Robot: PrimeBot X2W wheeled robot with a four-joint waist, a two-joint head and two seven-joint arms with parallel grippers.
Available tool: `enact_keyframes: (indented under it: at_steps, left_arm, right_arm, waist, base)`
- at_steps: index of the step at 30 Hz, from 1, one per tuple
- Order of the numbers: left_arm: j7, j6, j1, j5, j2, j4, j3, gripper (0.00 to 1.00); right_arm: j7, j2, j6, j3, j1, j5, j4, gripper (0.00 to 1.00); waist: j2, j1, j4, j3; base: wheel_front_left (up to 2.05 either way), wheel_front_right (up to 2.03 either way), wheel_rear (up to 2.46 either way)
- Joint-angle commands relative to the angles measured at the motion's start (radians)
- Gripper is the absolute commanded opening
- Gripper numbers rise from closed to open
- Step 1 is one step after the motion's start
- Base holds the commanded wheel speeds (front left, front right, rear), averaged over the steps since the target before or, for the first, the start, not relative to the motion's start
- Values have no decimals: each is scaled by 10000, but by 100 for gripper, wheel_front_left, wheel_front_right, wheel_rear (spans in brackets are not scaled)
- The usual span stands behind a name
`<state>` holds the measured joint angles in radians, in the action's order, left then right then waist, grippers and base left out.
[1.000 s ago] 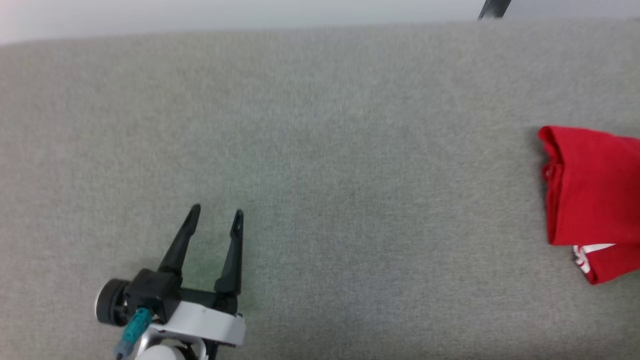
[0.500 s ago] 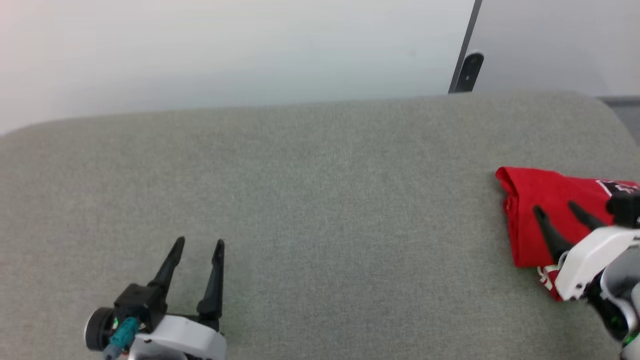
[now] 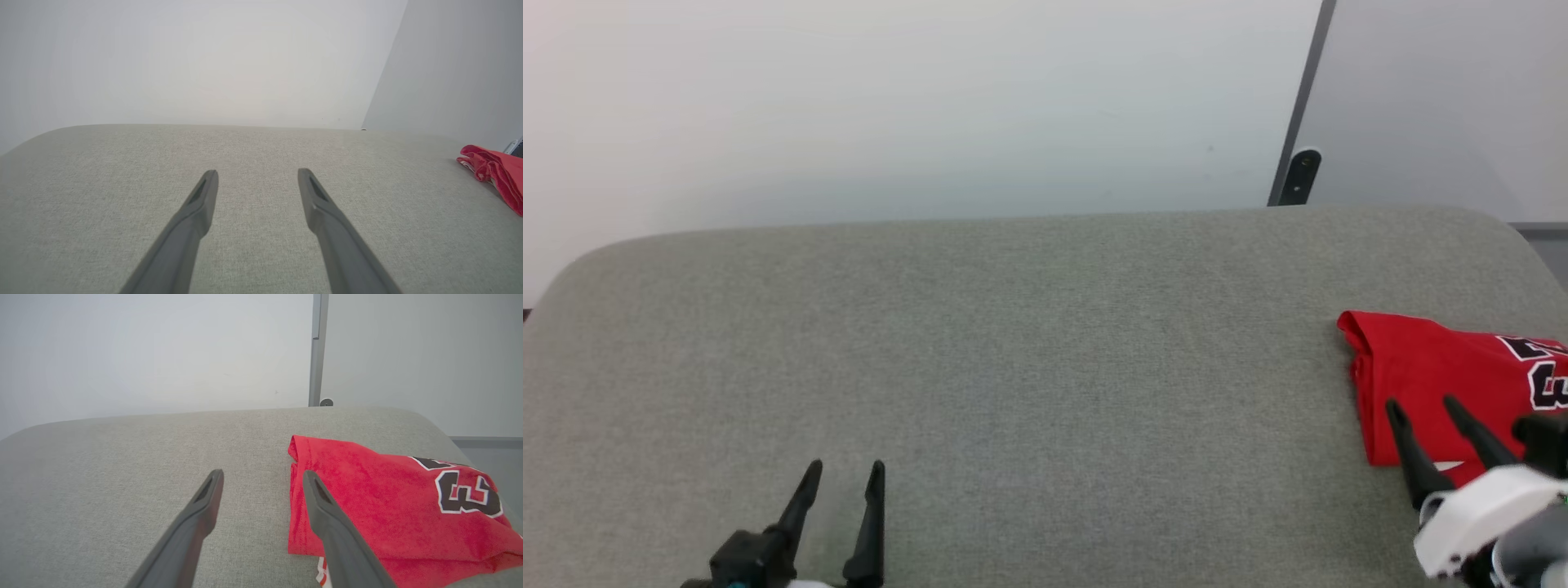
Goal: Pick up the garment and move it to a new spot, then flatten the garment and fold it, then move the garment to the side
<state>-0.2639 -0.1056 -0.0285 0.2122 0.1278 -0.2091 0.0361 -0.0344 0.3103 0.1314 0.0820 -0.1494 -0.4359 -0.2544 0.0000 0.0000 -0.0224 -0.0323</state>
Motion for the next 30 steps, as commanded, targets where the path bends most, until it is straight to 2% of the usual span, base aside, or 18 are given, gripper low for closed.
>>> enact_keyframes:
  at_steps: [1,10,15,20,30]
  left_arm:
    - [5,37,-140,-15,-29,82,-34,100]
    - [6,279,-1315,-102,-33,1198,-345,100]
    - [6,481,-1950,-133,-90,1972,-401,100]
    - [49,697,-2283,-123,-194,2449,-293,100]
    - [166,794,-2338,-2,-194,2637,-209,100]
  right_arm:
    - [-19,-90,-14,-137,287,71,195,100]
    - [-698,-877,-14,-880,1957,390,2112,100]
    - [-1041,-1039,-14,-1003,2345,539,2816,100]
    - [-1215,-1154,-14,-1124,2559,593,3195,100]
    - [-1397,-1126,-14,-1184,2560,498,3356,100]
  waist:
    - [0,0,96,-57]
    - [0,0,157,32]
    - [0,0,112,137]
    - [0,0,149,182]
    - [0,0,183,161]
  base:
    - [0,0,0]
    - [0,0,0]
    - [0,0,0]
    - [0,0,0]
    - [0,0,0]
